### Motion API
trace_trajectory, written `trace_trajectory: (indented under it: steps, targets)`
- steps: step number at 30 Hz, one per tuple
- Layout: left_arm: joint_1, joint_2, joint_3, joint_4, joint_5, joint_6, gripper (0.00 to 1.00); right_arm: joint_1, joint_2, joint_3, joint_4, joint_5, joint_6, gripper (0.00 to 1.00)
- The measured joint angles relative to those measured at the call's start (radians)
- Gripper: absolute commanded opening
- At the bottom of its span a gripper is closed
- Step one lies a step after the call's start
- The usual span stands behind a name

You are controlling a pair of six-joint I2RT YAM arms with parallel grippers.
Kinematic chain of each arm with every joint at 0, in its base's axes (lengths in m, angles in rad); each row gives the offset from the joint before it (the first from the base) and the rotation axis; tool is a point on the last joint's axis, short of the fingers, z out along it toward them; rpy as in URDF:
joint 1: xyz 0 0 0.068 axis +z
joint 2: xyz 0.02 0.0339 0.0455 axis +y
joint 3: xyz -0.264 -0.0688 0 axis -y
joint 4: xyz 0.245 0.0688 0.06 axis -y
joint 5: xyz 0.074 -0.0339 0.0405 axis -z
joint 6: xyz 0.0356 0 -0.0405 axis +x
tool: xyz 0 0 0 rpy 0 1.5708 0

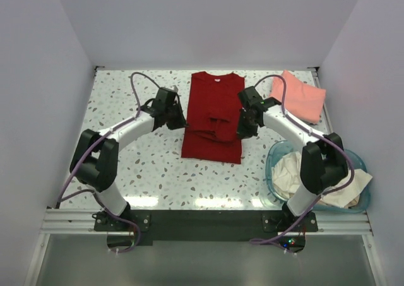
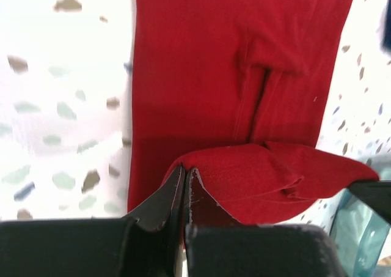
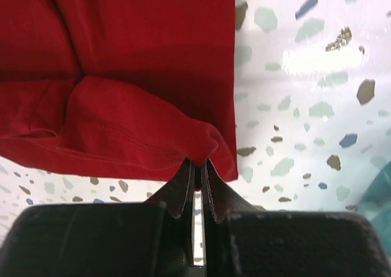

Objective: Fold and stack the t-shirts
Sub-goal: Fold the tshirt

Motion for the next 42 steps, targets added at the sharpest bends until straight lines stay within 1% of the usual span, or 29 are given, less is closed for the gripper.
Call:
trace_trajectory:
  steps: [4, 11, 12, 14, 15, 16, 18, 19, 23, 25, 27, 32, 36, 42]
  targets:
    - [0.034, 0.074, 0.092, 0.006, 0.008, 0.008, 0.0, -0.027, 0.099, 0.091, 0.0, -0.006, -0.037, 0.0]
    - [0.065, 0.22, 0.214, -0.003, 0.019, 0.031, 0.0, -0.076, 0.192, 0.2, -0.006, -0.008, -0.069, 0.0]
    - [0.068, 0.24, 0.232, -0.005, 0.02, 0.032, 0.13, -0.083, 0.206, 0.217, -0.005, -0.014, -0.07, 0.17]
    - [0.076, 0.28, 0.273, -0.008, 0.029, 0.04, 0.41, -0.097, 0.237, 0.248, -0.004, -0.024, -0.071, 0.43]
    - [0.079, 0.292, 0.287, -0.006, 0.031, 0.042, 0.63, -0.106, 0.253, 0.262, 0.001, -0.031, -0.067, 0.51]
    - [0.085, 0.305, 0.304, -0.005, 0.035, 0.049, 0.7, -0.117, 0.269, 0.276, 0.004, -0.051, -0.067, 0.6]
    - [0.097, 0.315, 0.332, -0.005, 0.038, 0.041, 0.76, -0.143, 0.293, 0.301, 0.015, -0.082, -0.06, 0.64]
    - [0.103, 0.314, 0.343, -0.003, 0.037, 0.041, 0.76, -0.154, 0.302, 0.312, 0.02, -0.098, -0.057, 0.66]
    - [0.114, 0.298, 0.365, 0.017, 0.037, 0.053, 0.77, -0.194, 0.307, 0.361, 0.035, -0.14, -0.054, 0.68]
    - [0.115, 0.269, 0.336, 0.031, 0.039, 0.061, 0.77, -0.2, 0.299, 0.372, 0.055, -0.153, -0.057, 0.69]
    - [0.115, 0.219, 0.271, 0.043, 0.045, 0.072, 0.76, -0.198, 0.277, 0.352, 0.075, -0.162, -0.058, 0.69]
    - [0.115, 0.077, 0.037, 0.064, 0.078, 0.086, 0.75, -0.193, 0.159, 0.194, 0.099, -0.206, -0.061, 0.68]
    - [0.115, 0.01, -0.111, 0.074, 0.098, 0.087, 0.73, -0.191, 0.064, 0.024, 0.124, -0.235, -0.061, 0.63]
    - [0.115, -0.056, -0.23, 0.089, 0.121, 0.086, 0.72, -0.19, -0.003, -0.182, 0.164, -0.269, -0.056, 0.58]
